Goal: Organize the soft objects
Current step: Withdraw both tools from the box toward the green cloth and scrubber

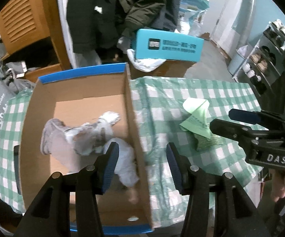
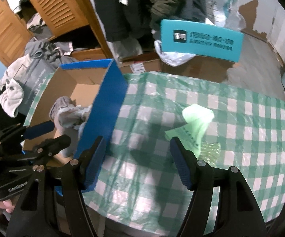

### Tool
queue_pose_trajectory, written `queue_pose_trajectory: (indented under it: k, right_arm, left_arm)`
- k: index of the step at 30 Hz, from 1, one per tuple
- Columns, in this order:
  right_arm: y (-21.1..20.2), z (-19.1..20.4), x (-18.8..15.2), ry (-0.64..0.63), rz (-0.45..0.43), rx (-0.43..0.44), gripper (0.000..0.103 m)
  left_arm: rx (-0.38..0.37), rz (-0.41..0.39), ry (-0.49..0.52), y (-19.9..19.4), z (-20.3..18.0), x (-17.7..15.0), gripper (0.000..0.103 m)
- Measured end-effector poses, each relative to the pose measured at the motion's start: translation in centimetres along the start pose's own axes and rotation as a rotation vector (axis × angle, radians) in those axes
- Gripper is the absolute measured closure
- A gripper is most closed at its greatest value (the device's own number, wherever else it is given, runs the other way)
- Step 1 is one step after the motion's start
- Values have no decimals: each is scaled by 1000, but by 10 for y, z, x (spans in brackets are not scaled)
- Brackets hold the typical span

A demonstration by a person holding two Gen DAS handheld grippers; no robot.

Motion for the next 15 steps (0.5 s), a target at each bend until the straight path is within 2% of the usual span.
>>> queue_pose_trajectory:
  k: [15]
  right_arm:
    - [0,-61,-16,90,10,-44,34]
  left_arm:
    - [-26,42,61,30,-47,6,51]
Point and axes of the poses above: each gripper's, at about its wrist camera, not at the fingertips, and y roughly the way its jaws point, z to its left, x to its top, the point moved 7 cm from there along y, roughly the way its jaws point, and after that the axes turned 5 degrees about -x, right-handed, at the moved point
